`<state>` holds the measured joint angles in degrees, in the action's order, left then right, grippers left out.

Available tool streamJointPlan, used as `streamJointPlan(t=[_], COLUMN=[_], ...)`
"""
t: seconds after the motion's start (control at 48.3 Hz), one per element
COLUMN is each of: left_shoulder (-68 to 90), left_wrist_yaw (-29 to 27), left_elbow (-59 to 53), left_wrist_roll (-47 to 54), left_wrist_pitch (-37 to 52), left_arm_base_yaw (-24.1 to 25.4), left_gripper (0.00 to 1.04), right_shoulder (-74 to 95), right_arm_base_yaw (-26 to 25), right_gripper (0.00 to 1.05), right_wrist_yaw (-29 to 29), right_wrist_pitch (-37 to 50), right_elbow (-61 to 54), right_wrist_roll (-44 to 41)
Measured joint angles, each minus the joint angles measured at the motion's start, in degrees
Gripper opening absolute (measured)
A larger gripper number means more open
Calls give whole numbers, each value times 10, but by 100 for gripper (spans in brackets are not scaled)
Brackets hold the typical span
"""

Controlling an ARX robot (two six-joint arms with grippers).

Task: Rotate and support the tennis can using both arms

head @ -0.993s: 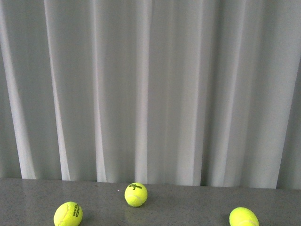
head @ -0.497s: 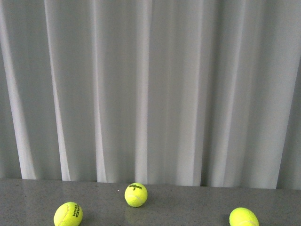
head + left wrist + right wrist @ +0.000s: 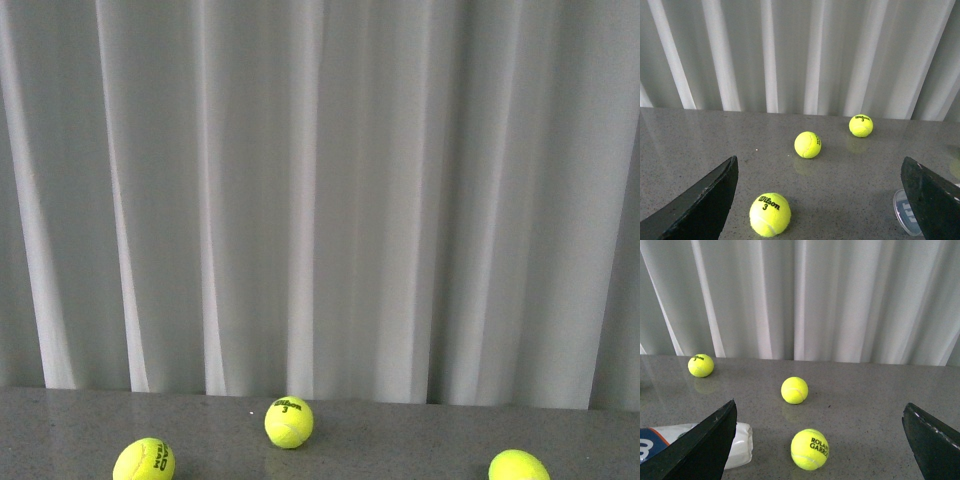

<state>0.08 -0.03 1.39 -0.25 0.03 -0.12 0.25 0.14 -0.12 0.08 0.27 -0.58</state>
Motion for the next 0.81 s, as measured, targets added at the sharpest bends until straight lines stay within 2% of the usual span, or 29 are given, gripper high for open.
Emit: streamJointPlan(t=[0.352, 0.435, 0.476, 0.559, 0.704, 0.807], left_shoulder=[0, 62, 110, 240, 476, 620], left_wrist_yaw=[0, 35, 53, 119, 235, 300], left_elbow=[0, 38, 53, 76, 144, 193], left_wrist_roll=[0, -72, -114, -168, -204, -208], left_wrist_pitch=[0, -100, -114, -54, 126, 202], left_arm_base_yaw=[0, 6, 9, 24, 51, 52], left_gripper=[98, 98, 98, 98, 98, 98], right_shoulder=[0, 0, 0, 0, 0, 0], right_arm_base_yaw=[0, 0, 0, 0, 0, 0], right_gripper=[98, 98, 98, 98, 98, 98], right_wrist_yaw=[0, 0, 0, 0, 0, 0], right_wrist_pitch=[0, 0, 0, 0, 0, 0], right_elbow=[0, 0, 0, 0, 0, 0], right_wrist_roll=[0, 0, 0, 0, 0, 0])
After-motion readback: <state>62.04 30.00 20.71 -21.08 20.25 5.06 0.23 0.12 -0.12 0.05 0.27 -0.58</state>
